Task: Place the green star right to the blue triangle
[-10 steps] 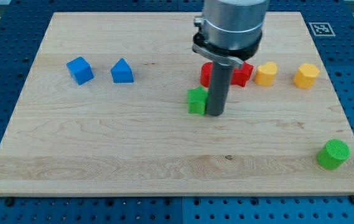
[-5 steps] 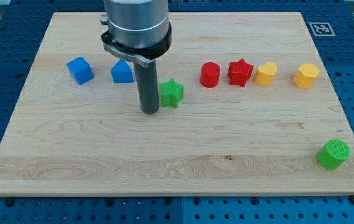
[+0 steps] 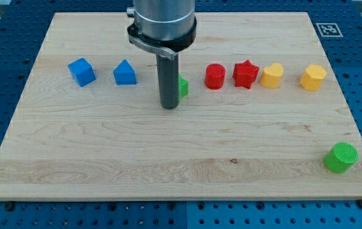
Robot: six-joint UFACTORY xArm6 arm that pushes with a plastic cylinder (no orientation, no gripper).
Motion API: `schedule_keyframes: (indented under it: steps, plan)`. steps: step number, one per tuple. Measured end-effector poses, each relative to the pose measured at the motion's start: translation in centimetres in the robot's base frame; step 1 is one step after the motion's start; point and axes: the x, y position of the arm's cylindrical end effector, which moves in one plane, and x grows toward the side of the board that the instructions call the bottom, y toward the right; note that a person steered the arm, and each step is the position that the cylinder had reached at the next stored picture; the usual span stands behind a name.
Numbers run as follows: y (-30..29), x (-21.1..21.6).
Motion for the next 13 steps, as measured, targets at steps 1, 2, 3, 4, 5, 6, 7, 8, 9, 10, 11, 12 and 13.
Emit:
schedule_keyframes:
  steps: [1, 2, 3, 4, 5, 6, 7, 8, 9, 10, 11, 12, 13]
  plan:
    - [-0.9, -0.6]
    - [-0.4, 1.8]
    - [2.9, 2.4]
    - [3.5, 1.2]
    - [3.5, 0.0]
    - [3.5, -1.3]
    - [3.4, -2.0]
    - [2.9, -2.2]
    - [1.1, -2.9]
    - [-0.2, -3.4]
    - [-1.1, -3.4]
    - [0.6, 0.0]
    - [4.4, 7.7]
